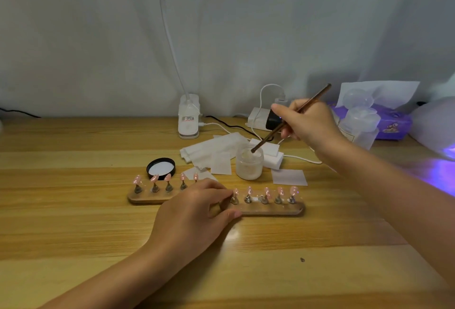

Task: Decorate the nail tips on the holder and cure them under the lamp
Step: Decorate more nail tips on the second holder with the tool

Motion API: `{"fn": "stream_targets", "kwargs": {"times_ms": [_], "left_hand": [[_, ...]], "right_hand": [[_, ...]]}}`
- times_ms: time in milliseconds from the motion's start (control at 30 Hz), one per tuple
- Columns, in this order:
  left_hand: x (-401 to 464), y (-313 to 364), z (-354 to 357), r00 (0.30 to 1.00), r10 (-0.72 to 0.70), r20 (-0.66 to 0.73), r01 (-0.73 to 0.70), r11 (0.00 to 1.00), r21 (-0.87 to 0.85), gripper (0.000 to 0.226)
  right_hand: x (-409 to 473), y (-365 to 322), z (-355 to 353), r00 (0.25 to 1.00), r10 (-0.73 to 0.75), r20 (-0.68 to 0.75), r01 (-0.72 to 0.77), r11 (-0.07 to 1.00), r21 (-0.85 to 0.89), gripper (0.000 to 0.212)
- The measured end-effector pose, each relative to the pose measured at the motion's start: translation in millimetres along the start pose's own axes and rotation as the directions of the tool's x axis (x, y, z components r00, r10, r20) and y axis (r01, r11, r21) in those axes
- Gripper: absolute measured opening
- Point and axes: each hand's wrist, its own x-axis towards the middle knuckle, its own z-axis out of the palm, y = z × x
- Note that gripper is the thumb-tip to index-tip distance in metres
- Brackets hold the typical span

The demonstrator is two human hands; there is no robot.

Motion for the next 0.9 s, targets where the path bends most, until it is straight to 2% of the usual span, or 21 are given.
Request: {"fn": "stream_targets", "kwargs": {"times_ms": [133, 333, 567, 700, 800, 900], "left_hand": [[0.5, 0.8, 1.3, 1.0, -0.006, -0.009, 0.006, 0.999, 0.035, 0.038], [0.2, 1.2, 0.3, 1.0, 0.002, -0.011, -0.002, 0.999, 0.049, 0.038], [-1.3, -0.3, -2.3, 1.0, 0.017, -0.018, -0.016, 0.999, 0.039, 0.038], [-0.2, -2.4, -3.8, 1.0, 0.005, -0.022, -0.006, 1.0, -0.029, 0.039], [2.5, -1.3, -8.2, 1.0, -0.005, 0.009, 0.006, 0.987, -0.159, 0.039], [6.5, -0.8, -9.1, 1.0, -0.029, 0.003, 0.029, 0.968, -0.249, 0.024]], "right_hand": [[-7.5, 9.2, -7.2, 0.985, 0.171, -0.036, -0.169, 0.984, 0.051, 0.034], [-10.9, 16.5, -11.3, 0.961, 0.27, -0.064, -0.263, 0.96, 0.098, 0.033], [-9.8, 14.6, -16.5, 0.954, 0.263, -0.146, -0.244, 0.96, 0.138, 0.033], [-15.3, 7.4, -16.9, 0.94, 0.291, -0.179, -0.224, 0.921, 0.32, 0.029], [-28.6, 2.2, -14.7, 0.937, 0.325, -0.129, -0.222, 0.838, 0.499, 0.028], [-48.2, 4.2, -8.6, 0.97, 0.22, -0.099, -0.141, 0.849, 0.51, 0.033]]}}
